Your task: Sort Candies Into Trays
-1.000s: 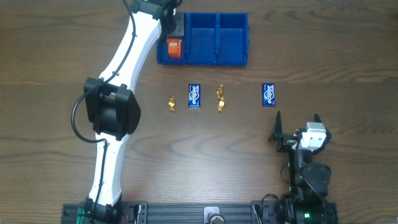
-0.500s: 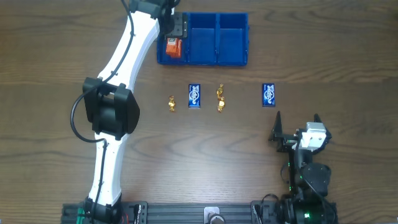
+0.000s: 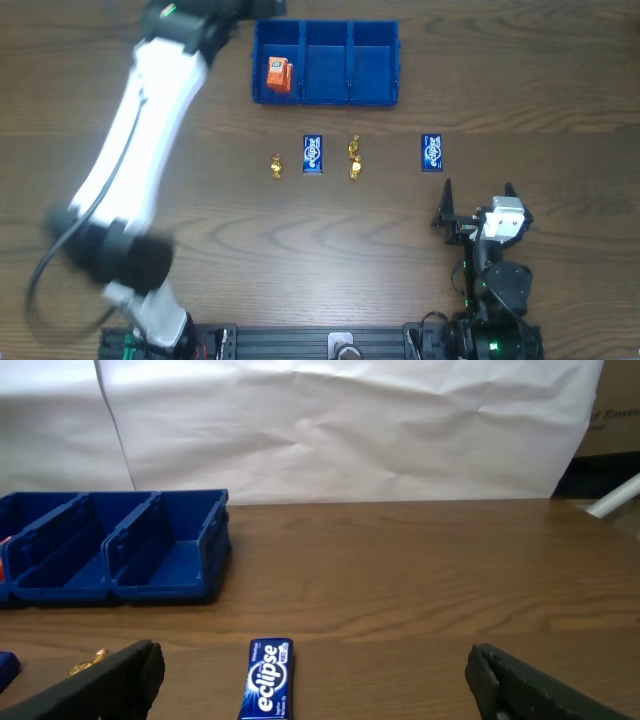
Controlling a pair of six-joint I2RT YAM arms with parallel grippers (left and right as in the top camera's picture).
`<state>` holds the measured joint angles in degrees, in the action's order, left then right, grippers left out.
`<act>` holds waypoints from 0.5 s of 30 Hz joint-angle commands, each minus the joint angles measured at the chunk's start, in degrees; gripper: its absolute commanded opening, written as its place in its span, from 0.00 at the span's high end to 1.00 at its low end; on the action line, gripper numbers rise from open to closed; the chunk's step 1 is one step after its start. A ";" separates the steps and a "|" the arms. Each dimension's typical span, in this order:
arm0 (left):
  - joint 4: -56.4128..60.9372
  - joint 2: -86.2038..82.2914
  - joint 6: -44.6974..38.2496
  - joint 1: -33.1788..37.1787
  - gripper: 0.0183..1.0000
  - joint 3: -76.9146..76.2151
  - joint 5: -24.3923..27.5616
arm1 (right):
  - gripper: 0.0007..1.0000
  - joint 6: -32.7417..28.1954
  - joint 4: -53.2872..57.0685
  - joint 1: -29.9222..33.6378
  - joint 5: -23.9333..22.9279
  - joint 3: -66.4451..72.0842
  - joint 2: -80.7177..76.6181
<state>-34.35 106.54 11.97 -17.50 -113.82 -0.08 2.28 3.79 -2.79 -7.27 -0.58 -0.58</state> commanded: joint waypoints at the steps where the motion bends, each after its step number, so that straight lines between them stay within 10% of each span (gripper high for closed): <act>1: 4.98 -16.41 -2.93 0.28 0.15 16.72 -8.44 | 0.00 -0.83 0.17 0.24 -0.13 0.13 0.42; 15: 16.81 -57.24 -6.27 8.90 0.17 56.17 -7.80 | 0.00 -0.83 0.17 0.24 -0.13 0.13 0.42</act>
<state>-19.16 56.38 7.01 -12.16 -65.52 -10.35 2.28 3.77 -2.79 -7.25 -0.58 -0.58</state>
